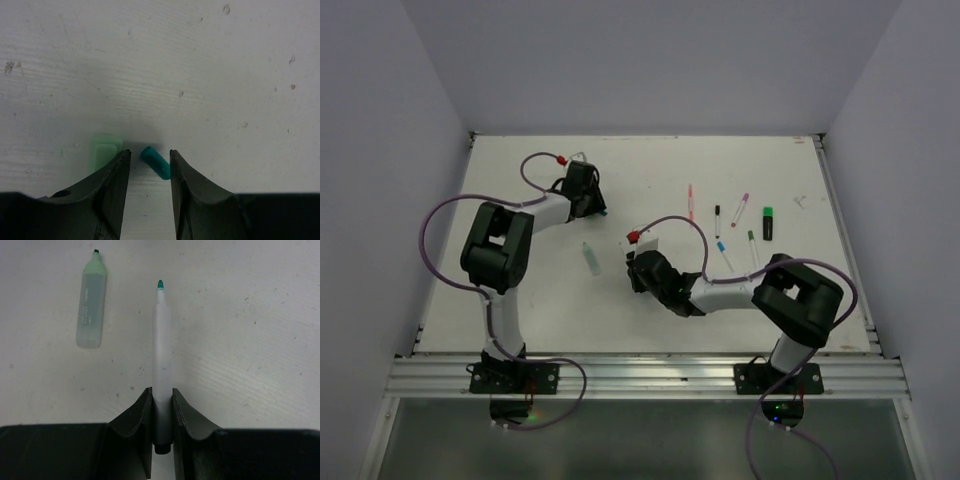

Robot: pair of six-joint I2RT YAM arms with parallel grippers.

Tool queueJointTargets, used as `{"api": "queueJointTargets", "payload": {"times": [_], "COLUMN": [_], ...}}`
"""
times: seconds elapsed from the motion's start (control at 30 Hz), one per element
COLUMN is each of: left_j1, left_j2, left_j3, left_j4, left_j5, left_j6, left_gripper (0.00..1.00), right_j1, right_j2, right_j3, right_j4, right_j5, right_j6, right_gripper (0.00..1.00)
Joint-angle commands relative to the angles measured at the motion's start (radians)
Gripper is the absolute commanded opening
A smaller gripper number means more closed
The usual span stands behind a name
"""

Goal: Open the pen caps

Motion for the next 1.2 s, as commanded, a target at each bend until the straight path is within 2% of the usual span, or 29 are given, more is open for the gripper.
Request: {"api": "queueJointTargets", "payload": {"times": [0.0, 0.1, 0.17, 0.37, 0.6, 0.77, 1.17], "left_j1": [-0.007, -0.008, -0.008, -0.002, 0.028, 0.062, 0.074], "left_j2": [-0.127, -0.222, -0.273, -0.471, -0.717, -0.787, -0.945], "left_j3": [-0.007, -0.016, -0.026, -0.049, -0.148, -0.171, -0.220], "left_j4": [-0.026, -0.026, -0.035, -0.096, -0.164, -0.246, -0.331], "left_j5": [-0.014, -0.004, -0.004, -0.038, -0.109, -0.118, -0.141], "left_j6": [-0.017, -0.017, -0.016, 0.041, 0.119, 0.175, 0.277], "left_gripper": [0.42, 0.46, 0.53, 0.65, 0.72, 0.75, 0.83], "right_j1": [-0.023, -0.036, -0.036, -0.039, -0.039, -0.040, -0.040], "right_j2": [0.033, 0.068, 0.086, 0.158, 0.220, 0.255, 0.267], "right_j3": [0.058, 0.096, 0.115, 0.196, 0.258, 0.285, 0.307], "right_j4": [0.021, 0.009, 0.000, -0.048, -0.092, -0.137, -0.211], "right_j5": [0.023, -0.009, -0.020, -0.054, -0.076, -0.024, 0.036], "right_j6": [0.022, 0.016, 0.012, 0.029, 0.077, 0.123, 0.163], "right_gripper": [0.00, 0.00, 0.02, 0.07, 0.10, 0.12, 0.29]}}
